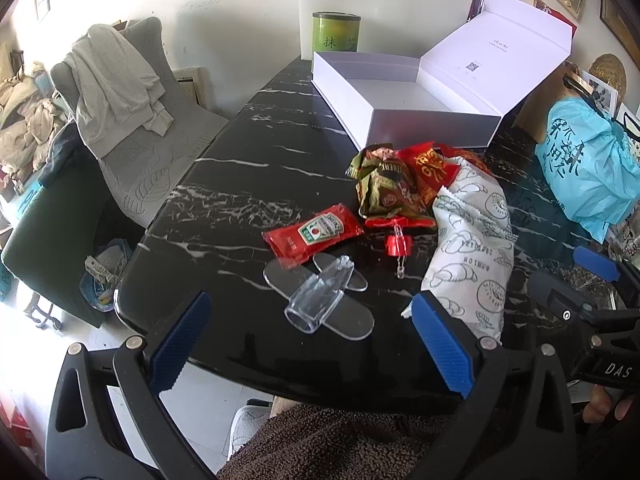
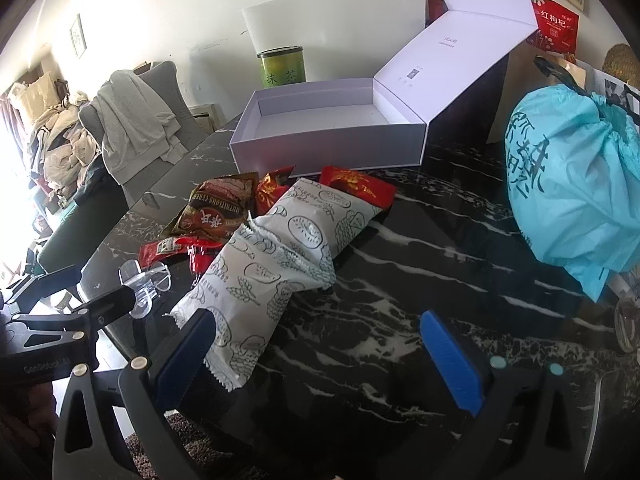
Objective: Organize objects
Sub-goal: 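Move both tools toward the clear plastic stand and white pastry packet, then grasp the clear plastic stand with the left gripper while the right grasps the white pastry packet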
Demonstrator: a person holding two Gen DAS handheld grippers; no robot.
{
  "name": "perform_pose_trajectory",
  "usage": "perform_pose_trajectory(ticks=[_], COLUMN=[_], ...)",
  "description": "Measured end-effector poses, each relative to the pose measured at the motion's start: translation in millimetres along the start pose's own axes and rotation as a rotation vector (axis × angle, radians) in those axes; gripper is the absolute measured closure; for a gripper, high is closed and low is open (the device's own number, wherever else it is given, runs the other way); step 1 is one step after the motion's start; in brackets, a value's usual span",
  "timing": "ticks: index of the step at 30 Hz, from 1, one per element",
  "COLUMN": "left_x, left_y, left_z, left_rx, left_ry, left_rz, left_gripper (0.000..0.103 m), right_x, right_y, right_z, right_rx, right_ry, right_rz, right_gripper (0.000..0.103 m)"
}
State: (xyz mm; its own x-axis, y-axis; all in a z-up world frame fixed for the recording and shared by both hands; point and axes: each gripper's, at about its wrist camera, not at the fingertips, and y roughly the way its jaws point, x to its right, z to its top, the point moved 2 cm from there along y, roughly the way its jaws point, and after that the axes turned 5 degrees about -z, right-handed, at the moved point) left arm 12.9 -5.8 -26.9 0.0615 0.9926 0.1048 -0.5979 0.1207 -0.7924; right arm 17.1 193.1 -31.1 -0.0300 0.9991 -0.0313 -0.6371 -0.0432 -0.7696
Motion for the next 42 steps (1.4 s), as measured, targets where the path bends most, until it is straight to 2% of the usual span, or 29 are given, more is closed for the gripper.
perform_pose_trajectory(ticks=[14,27,37,42], left_x=[-6,-19,-32,-28], left_y=[10,26,39,42], left_z=[-21,-18,-13,-12], left_rx=[-0.026,-0.023,-0.027,-0.025], left_ry=[-0.037,-0.057,-0.065,-0.039], left_rz=[-0.064,-0.119,-0.135,-0.139], left_gripper=[0.002,0.002,0.003,0.003], right_x=[-10,-32,-37,-36], right_y=[5,29,59,62], right_z=[-17,7,19,16], right_rx=[-0.017,-0.032,-0.11,-0.115], right_ry=[-0.017,0.003,0.058,0.042], right_rz=[0.055,0.095,0.019,0.026], right_gripper=[0.0,0.0,0.0,0.0])
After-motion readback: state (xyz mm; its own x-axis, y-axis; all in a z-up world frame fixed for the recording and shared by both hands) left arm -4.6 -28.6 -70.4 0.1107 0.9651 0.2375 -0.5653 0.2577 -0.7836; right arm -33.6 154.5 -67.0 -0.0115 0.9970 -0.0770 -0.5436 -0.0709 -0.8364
